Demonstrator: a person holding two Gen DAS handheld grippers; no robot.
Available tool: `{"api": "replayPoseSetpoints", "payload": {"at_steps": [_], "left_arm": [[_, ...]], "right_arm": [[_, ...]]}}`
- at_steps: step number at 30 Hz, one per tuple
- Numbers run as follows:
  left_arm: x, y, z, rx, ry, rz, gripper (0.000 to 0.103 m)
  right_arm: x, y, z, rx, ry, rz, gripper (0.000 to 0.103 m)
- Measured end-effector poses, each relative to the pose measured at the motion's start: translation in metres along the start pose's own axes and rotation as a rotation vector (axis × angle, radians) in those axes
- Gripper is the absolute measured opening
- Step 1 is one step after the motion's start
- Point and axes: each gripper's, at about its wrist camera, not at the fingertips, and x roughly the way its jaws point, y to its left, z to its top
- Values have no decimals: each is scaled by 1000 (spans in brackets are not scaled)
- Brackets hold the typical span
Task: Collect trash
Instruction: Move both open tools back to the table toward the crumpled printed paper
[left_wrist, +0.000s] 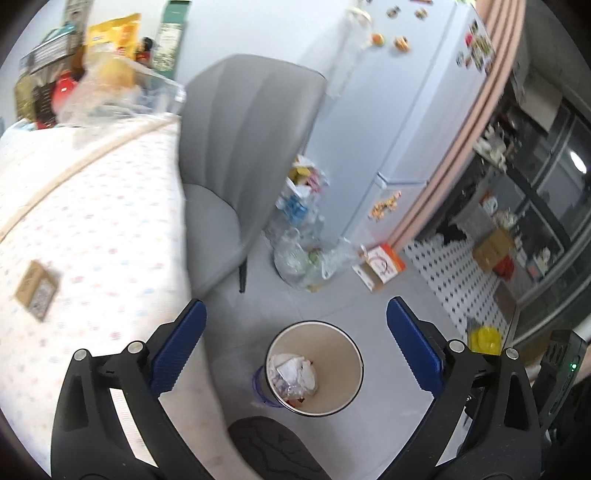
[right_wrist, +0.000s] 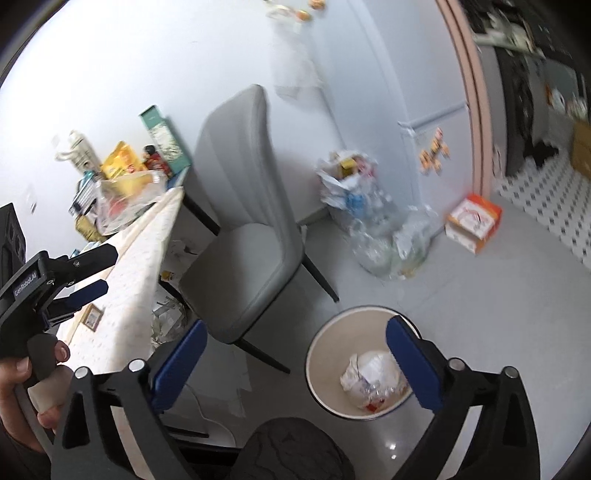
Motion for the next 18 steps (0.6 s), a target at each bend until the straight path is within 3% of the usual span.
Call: {"api": "replayPoseSetpoints", "payload": {"at_steps": [18], "left_arm": [[-110, 121, -24, -164, -152, 101, 97]], "right_arm": [[-8, 118, -11, -177, 25, 62, 95]]}}
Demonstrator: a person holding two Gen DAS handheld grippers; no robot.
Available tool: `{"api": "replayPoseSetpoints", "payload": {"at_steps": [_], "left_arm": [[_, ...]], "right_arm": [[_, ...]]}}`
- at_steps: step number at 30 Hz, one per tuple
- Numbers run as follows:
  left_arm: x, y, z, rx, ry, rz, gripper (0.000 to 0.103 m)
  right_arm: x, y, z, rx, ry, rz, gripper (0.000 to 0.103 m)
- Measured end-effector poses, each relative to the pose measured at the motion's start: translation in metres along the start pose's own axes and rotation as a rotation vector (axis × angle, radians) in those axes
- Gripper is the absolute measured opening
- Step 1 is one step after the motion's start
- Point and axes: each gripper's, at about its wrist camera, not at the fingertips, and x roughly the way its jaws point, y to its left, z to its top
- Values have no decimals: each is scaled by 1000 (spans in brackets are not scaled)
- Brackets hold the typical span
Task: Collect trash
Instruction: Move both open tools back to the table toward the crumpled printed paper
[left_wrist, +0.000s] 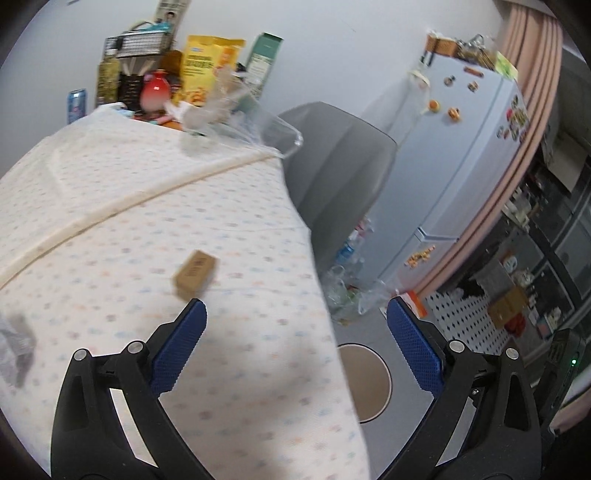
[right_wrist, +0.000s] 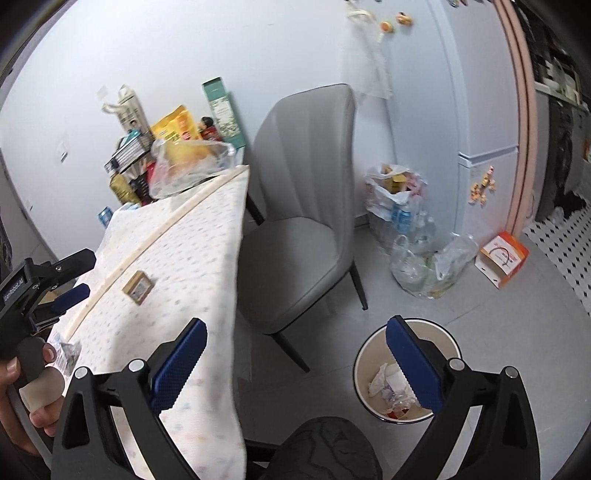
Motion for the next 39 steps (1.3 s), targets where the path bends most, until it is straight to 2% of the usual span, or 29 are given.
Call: {"api": "replayPoseSetpoints", "payload": {"at_steps": [9, 25, 34, 39], "left_arm": [[-47, 57, -7, -75, -67, 57, 97], [-111, 132, -23, -173, -139, 159, 97], [-134, 169, -33, -221, -158, 214, 97], [-137, 196, -41, -280, -162, 244, 97]], "right_arm": [[-3, 57, -1, -86, 1, 52, 95], [2, 141, -17, -208, 25, 149, 95], [9, 168, -21, -245, 35, 185, 95], [15, 178, -25, -265, 50, 182, 95]]}}
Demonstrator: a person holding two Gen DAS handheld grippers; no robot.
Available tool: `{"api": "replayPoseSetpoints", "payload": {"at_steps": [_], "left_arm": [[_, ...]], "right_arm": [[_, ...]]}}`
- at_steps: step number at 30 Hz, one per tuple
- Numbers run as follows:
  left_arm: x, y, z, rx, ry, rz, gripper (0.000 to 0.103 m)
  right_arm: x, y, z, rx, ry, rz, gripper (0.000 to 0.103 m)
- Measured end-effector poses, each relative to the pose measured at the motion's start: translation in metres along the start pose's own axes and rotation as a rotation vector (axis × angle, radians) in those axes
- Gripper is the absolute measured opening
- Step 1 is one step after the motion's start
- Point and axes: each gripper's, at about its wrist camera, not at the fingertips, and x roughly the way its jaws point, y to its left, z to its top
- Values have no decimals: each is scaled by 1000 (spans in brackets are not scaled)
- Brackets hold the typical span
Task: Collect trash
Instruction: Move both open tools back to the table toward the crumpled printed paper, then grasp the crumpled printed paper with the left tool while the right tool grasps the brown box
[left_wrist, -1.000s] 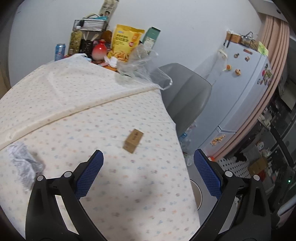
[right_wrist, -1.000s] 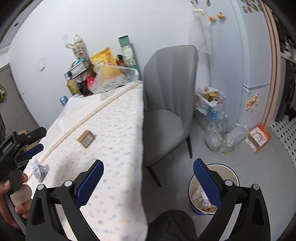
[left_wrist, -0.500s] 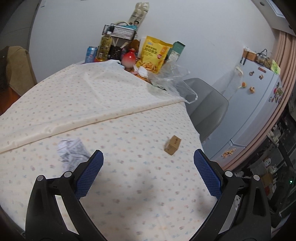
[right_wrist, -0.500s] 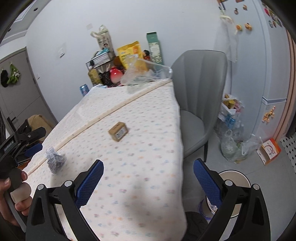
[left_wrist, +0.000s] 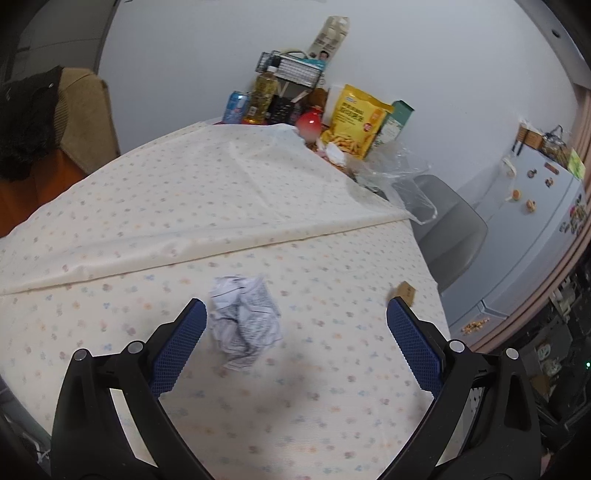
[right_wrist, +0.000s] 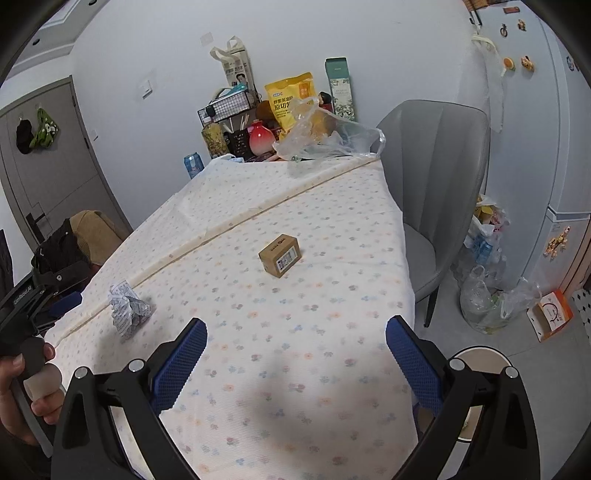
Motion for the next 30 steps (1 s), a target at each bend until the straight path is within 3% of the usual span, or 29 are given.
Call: {"api": "replayPoseSetpoints", "payload": {"at_steps": [8, 23, 24, 25, 26, 27, 30], "left_arm": [[31, 32, -11, -52, 47, 110, 97], [75, 29, -16, -85, 105, 131, 96], [77, 29, -16, -92, 107, 128, 90], [79, 29, -17, -97, 114, 122, 74], [83, 29, -18, -100, 127, 118, 65], [84, 28, -18, -96, 128, 124, 47], [85, 25, -13, -101, 124, 95, 35]], "right_arm": [[14, -1, -6, -2, 20, 0, 95], [52, -3, 8, -9, 59, 34, 95], [55, -1, 11, -17, 63, 34, 95], [62, 2, 14, -29, 68, 37, 95], [65, 4, 16, -36, 72, 38, 95], [70, 6, 18, -44, 79, 38, 95], [85, 13, 25, -61, 97, 44, 95]]}}
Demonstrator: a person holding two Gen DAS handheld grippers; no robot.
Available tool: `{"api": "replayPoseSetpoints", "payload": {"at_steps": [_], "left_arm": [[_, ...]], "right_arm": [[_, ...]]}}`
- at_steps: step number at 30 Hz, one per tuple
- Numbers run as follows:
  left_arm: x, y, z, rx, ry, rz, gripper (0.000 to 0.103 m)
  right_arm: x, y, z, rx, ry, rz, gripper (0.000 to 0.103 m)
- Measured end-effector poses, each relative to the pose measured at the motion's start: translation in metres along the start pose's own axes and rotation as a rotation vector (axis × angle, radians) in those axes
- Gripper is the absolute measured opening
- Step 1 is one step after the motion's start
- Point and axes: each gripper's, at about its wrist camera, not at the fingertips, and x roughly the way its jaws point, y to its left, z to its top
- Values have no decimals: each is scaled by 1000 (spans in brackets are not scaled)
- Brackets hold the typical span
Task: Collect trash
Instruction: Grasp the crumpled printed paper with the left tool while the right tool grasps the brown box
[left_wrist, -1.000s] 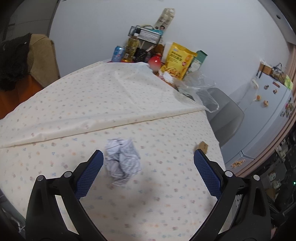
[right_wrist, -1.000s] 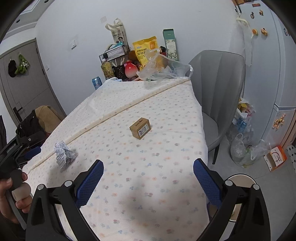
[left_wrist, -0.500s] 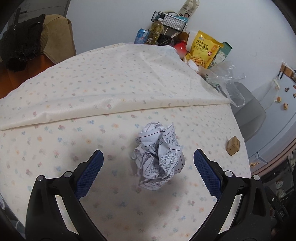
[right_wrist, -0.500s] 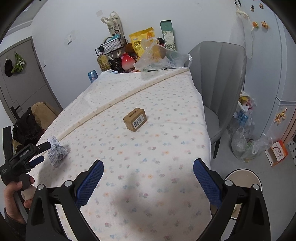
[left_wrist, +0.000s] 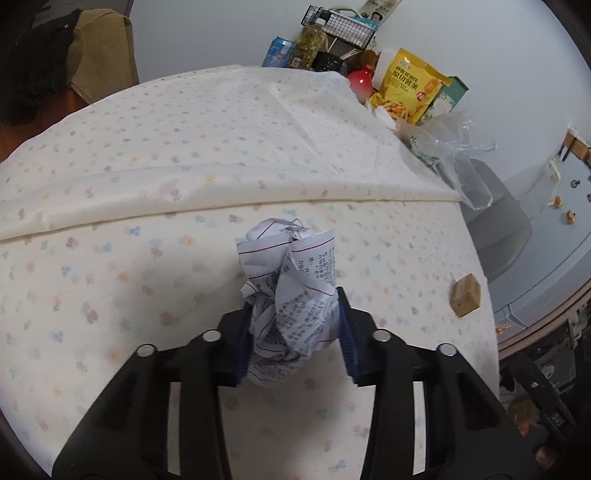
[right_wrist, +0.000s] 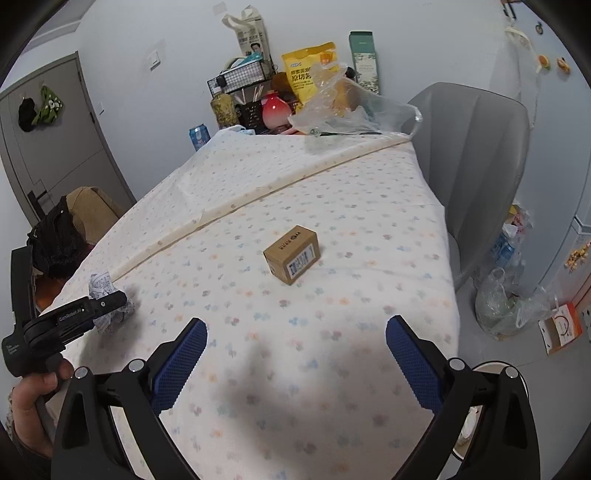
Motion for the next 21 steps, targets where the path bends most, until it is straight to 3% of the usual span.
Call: {"api": "replayPoseSetpoints", "payload": {"at_steps": [10, 21], "left_arm": [[-20, 12, 20, -45, -90, -9, 35], [-20, 46, 19, -101, -87, 20, 36]], "right_arm": [[47, 25, 28, -85, 74, -14, 95], [92, 37, 43, -63, 143, -51, 92]]}}
